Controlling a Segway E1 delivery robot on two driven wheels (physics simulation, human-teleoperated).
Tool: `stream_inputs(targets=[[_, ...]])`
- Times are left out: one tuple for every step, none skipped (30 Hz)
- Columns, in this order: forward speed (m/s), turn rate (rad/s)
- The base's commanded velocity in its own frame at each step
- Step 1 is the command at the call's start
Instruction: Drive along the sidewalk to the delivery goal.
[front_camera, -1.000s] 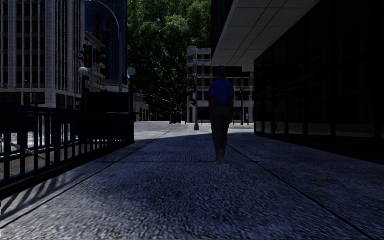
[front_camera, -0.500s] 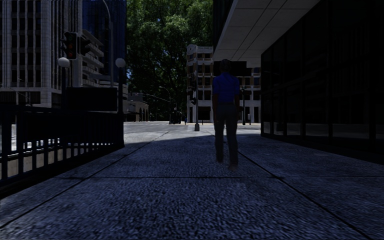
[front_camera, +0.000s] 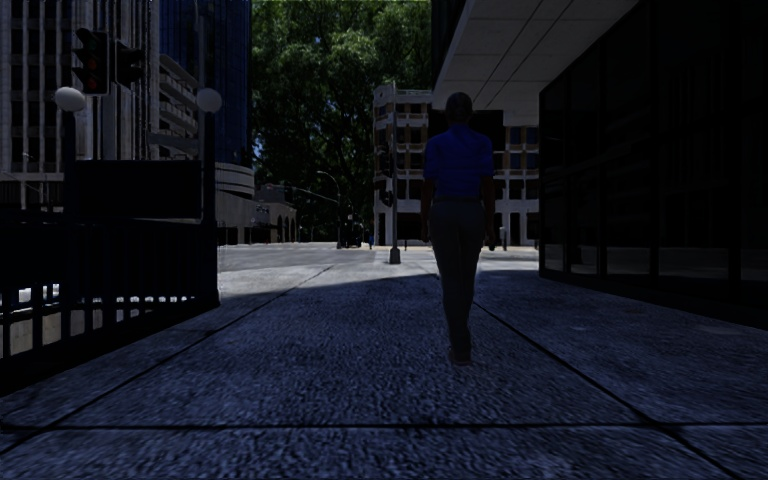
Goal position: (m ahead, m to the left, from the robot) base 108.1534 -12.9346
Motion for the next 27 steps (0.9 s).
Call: stream_inputs(targets=[[2.0,0.32],[2.0,0.36],[2.0,0.37],[2.0,0.38],[2.0,0.38],[2.0,0.38],[2.0,0.39],[2.0,0.39],[2.0,0.42],[2.0,0.44],[2.0,0.44],[2.0,0.44],[2.0,0.45],[2.0,0.45],[2.0,0.45],[2.0,0.45],[2.0,0.45],[2.0,0.28],[2.0,0.0],[2.0,0.0],[2.0,0.0],[2.0,0.0],[2.0,0.0],[2.0,0.0],[2.0,0.0],[2.0,0.0],[2.0,0.0]])
